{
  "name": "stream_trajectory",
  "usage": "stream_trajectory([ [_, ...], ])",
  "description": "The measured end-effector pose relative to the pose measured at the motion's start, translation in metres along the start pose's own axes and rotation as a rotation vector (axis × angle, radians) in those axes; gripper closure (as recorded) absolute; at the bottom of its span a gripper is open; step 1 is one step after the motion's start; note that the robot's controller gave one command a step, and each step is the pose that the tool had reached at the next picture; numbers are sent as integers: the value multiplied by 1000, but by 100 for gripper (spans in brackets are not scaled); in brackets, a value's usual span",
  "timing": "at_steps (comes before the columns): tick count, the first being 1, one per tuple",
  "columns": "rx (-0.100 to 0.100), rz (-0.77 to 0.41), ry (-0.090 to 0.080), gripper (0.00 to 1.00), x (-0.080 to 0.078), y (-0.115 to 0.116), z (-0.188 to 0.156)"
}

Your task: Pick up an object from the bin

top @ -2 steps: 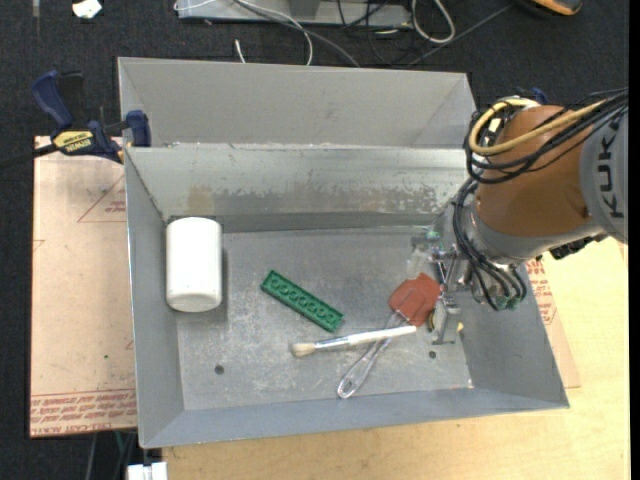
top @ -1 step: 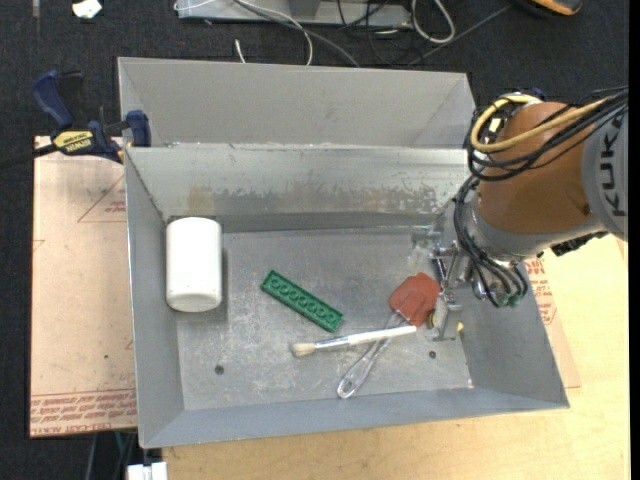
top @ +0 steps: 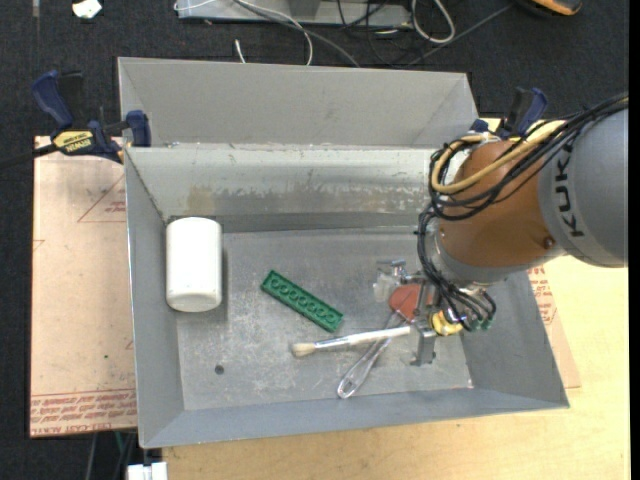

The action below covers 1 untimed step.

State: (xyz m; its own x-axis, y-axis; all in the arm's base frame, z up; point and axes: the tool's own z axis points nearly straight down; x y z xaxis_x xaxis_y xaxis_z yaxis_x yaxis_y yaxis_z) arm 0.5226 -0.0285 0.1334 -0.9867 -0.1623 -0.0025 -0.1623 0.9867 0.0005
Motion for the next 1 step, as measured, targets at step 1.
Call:
stream_trajectory([
  [1, -2, -121, -3, 0, -5, 74, 65],
])
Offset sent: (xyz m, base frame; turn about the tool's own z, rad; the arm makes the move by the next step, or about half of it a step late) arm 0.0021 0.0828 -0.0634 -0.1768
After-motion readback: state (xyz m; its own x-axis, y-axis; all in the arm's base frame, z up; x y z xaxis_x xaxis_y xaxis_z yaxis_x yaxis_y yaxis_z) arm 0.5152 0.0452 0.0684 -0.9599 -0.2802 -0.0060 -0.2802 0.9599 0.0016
